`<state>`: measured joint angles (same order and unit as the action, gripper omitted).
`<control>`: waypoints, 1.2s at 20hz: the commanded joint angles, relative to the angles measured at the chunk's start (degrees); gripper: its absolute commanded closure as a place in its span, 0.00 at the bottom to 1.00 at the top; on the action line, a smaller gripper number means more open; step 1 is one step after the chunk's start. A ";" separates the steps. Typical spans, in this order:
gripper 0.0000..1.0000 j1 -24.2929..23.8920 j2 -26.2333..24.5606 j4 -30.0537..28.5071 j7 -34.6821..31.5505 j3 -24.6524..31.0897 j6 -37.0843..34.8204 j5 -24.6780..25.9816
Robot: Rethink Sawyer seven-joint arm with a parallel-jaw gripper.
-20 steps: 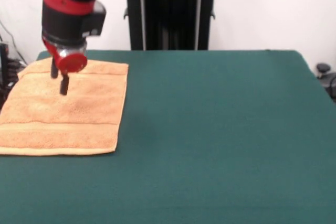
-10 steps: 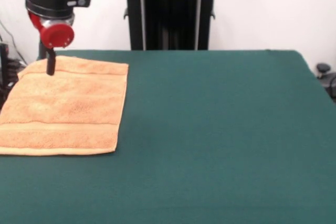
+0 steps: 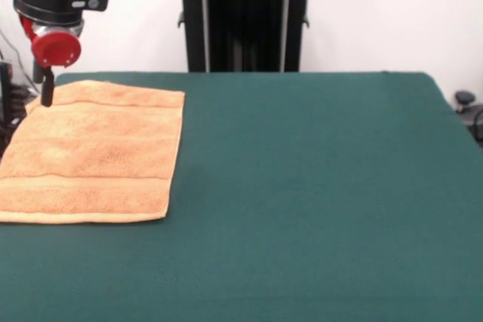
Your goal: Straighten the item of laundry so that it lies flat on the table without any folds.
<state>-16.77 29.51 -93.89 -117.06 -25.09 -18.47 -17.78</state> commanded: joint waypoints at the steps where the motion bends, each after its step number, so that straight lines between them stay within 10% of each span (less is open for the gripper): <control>1: 0.00 1.94 -5.61 -5.31 -7.09 6.53 4.48 3.31; 24: 0.00 9.66 -21.70 -2.37 -17.11 3.65 26.76 -9.47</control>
<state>-11.57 15.30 -94.44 -117.06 -25.14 4.46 -21.14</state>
